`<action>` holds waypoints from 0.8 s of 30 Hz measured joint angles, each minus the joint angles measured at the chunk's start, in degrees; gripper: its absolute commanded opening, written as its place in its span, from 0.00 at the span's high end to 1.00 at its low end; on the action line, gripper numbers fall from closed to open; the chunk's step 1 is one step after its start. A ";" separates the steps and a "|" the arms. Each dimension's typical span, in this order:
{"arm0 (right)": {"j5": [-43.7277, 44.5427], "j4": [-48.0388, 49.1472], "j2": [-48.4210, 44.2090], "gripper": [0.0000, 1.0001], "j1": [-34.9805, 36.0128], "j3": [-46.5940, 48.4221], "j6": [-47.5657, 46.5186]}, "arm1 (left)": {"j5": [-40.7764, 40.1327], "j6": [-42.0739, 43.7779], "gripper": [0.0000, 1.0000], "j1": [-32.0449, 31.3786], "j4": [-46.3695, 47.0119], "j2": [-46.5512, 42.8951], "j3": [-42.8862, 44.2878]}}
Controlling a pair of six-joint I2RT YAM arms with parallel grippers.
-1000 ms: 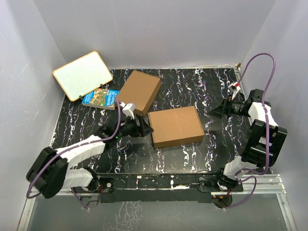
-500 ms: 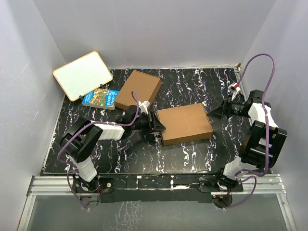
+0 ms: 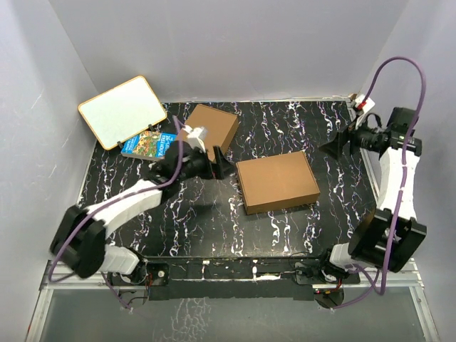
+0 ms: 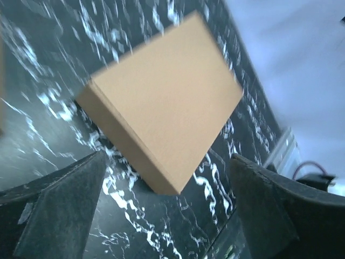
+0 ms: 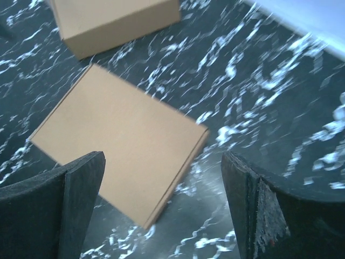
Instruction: Fold the paper box
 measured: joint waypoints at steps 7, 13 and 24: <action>3.41 7.65 -9.42 0.00 0.31 10.01 9.05 | -10.25 8.74 0.03 5.51 -12.37 -18.40 12.07; 2.23 14.84 -10.40 0.00 0.31 18.86 25.16 | -14.43 14.51 0.03 7.85 -24.24 -20.44 27.82; 4.90 17.70 -10.43 0.01 0.15 21.35 42.93 | -15.67 18.78 0.03 7.82 -36.72 -19.63 38.14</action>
